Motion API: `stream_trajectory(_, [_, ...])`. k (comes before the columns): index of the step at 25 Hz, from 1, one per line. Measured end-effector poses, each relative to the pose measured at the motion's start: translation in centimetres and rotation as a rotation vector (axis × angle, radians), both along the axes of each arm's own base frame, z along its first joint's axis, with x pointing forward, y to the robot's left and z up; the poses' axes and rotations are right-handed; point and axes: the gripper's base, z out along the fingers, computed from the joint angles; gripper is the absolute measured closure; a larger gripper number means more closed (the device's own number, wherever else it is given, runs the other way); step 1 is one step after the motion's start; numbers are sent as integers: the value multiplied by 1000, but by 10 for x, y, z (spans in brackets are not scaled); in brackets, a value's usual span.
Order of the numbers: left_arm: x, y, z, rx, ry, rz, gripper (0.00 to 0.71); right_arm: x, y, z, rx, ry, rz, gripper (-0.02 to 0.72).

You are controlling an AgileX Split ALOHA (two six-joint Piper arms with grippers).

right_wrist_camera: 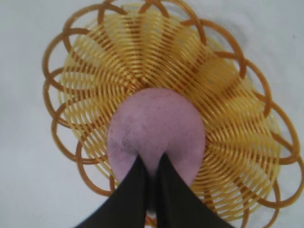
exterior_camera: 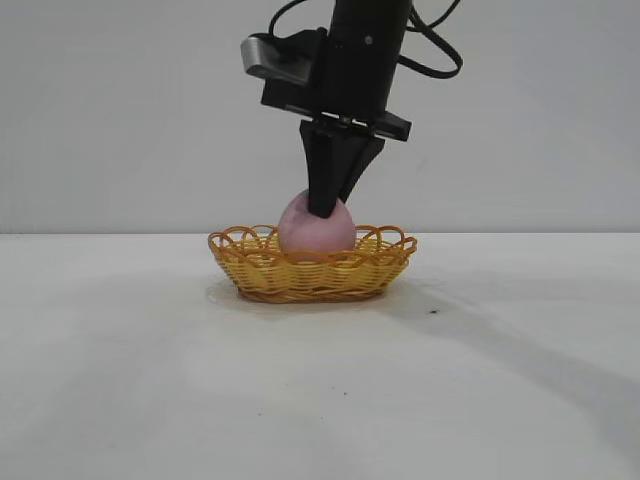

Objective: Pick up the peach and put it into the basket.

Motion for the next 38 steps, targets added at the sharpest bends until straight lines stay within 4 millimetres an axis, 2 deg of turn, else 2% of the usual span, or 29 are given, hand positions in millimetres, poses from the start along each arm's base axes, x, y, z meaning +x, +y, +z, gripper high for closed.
stream_trajectory(1, [0,0,0,0,0,0,294,0,0,0,-1,-1,0,647])
stream_trajectory(2, [0,0,0,0,0,0,294,0,0,-1,-4,-1,1,582])
stream_trajectory(6, [0,0,0,0,0,0,294,2,0,0,0,-12,-13,421])
stream_trajectory(11, [0,0,0,0,0,0,294,1,0,4,3,-19,-19,421])
stream_trajectory(12, [0,0,0,0,0,0,294,2,-1,7,3,-28,-22,380])
stream_trajectory(17, [0,0,0,0,0,0,294,12,-9,34,-43,-138,-75,396])
stream_trajectory(19, [0,0,0,0,0,0,294,20,-20,41,-60,-168,-123,396])
stream_trajectory(22, [0,0,0,0,0,0,294,36,-49,42,-73,-170,-221,396])
stream_trajectory(28, [0,0,0,0,0,0,294,70,-138,42,-98,-158,-467,396])
stream_trajectory(33, [0,0,0,2,0,-1,294,84,-206,42,-111,-148,-637,396])
stream_trajectory(38, [0,0,0,2,0,-1,294,86,-258,51,-101,-153,-757,396])
